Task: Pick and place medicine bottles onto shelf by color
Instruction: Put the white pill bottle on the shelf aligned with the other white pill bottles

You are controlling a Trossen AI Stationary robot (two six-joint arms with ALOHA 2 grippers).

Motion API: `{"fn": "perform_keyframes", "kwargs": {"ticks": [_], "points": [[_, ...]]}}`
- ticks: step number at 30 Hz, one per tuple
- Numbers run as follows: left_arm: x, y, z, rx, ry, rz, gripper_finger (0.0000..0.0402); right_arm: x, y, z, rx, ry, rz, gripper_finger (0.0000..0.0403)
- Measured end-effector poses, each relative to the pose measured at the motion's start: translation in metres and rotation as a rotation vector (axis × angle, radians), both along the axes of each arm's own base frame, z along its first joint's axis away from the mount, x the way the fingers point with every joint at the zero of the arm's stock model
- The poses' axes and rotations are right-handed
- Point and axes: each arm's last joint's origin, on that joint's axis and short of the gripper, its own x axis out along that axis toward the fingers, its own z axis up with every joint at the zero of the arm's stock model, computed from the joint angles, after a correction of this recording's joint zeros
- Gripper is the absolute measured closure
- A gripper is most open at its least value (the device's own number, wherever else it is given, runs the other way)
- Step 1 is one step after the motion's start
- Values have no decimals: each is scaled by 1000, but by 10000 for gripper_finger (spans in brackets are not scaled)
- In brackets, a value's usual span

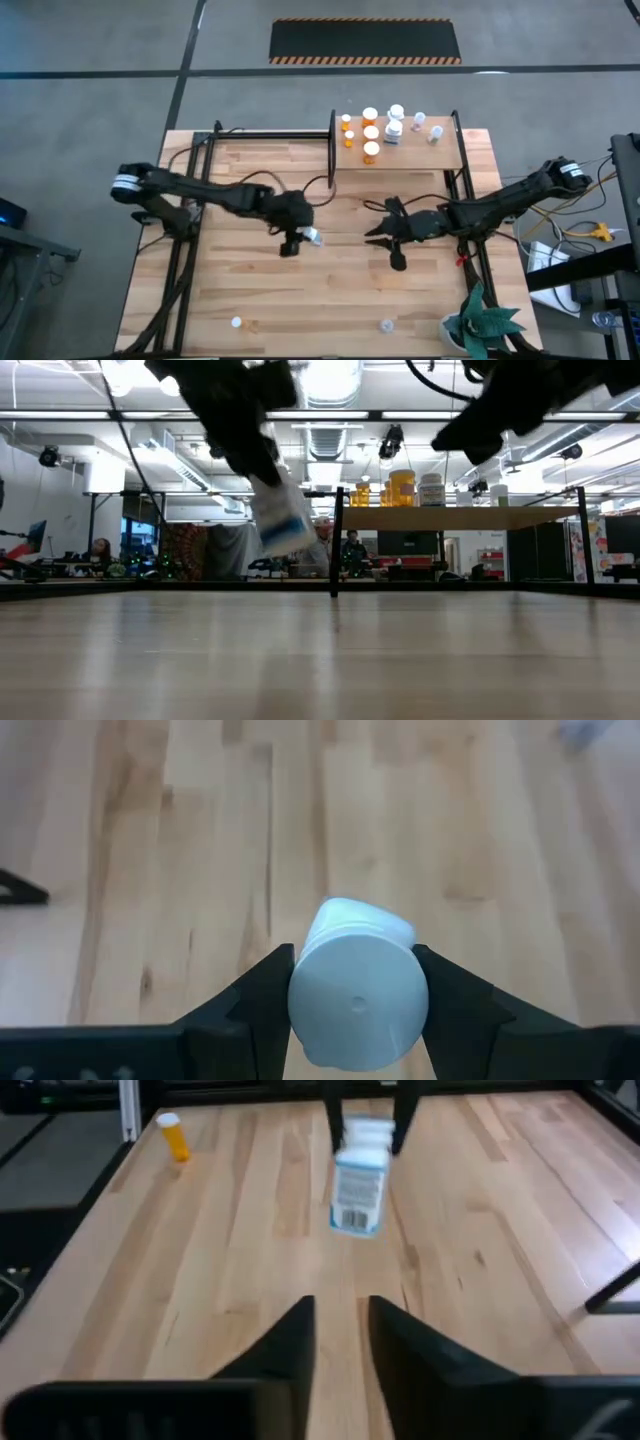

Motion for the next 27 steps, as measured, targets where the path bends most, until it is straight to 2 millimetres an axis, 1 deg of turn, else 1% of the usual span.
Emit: {"fn": "perform_keyframes", "kwargs": {"ticks": [3,6,10,14,18,22,27], "points": [[18,14,-8,-24,58,33,247,-7,-2,-13,10,-41,-10,361],[35,29,-15,-39,102,72,247,-12,-3,-23,5,-67,-7,387],[55,44,-23,-40,149,112,247,-13,-4,-27,-29,-80,6,393],[72,50,-28,-38,176,119,247,-12,-4,-30,-78,-70,5,394],[83,53,-34,-27,203,108,247,-12,-4,-31,-107,-66,16,394],[89,57,-40,-23,220,115,247,-12,-4,-31,-123,-69,24,394],[89,57,-41,-4,224,104,218,-12,-4,-31,-127,-69,26,394]]}}
